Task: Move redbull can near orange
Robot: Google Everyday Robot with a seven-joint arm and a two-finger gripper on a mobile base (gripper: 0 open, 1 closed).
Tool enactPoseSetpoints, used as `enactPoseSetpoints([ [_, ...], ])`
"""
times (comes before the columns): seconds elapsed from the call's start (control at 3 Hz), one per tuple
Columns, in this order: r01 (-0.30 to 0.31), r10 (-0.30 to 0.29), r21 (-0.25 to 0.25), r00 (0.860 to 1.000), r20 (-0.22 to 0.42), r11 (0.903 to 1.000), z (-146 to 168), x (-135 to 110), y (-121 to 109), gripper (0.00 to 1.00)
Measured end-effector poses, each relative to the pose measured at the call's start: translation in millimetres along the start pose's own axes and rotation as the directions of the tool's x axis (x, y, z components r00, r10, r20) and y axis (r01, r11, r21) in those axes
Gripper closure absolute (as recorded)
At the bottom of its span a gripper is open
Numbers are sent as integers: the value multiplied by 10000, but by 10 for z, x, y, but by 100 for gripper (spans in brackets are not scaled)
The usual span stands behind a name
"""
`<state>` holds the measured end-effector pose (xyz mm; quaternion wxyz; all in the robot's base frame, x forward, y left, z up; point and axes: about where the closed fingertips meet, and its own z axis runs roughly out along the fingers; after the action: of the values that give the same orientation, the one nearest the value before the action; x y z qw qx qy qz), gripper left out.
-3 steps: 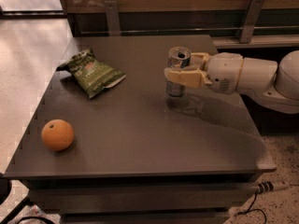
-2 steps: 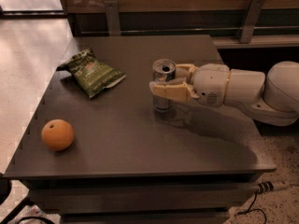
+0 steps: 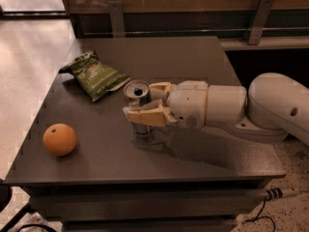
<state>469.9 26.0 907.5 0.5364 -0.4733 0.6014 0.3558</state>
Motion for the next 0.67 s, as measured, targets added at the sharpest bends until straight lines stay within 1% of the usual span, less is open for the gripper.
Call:
enactPoseSetpoints([
  [0.33, -112, 132, -692, 9995, 277, 9975, 234, -56, 267, 100],
  [0.67, -340, 432, -1479, 9973, 589, 9884, 450, -63, 462, 100],
])
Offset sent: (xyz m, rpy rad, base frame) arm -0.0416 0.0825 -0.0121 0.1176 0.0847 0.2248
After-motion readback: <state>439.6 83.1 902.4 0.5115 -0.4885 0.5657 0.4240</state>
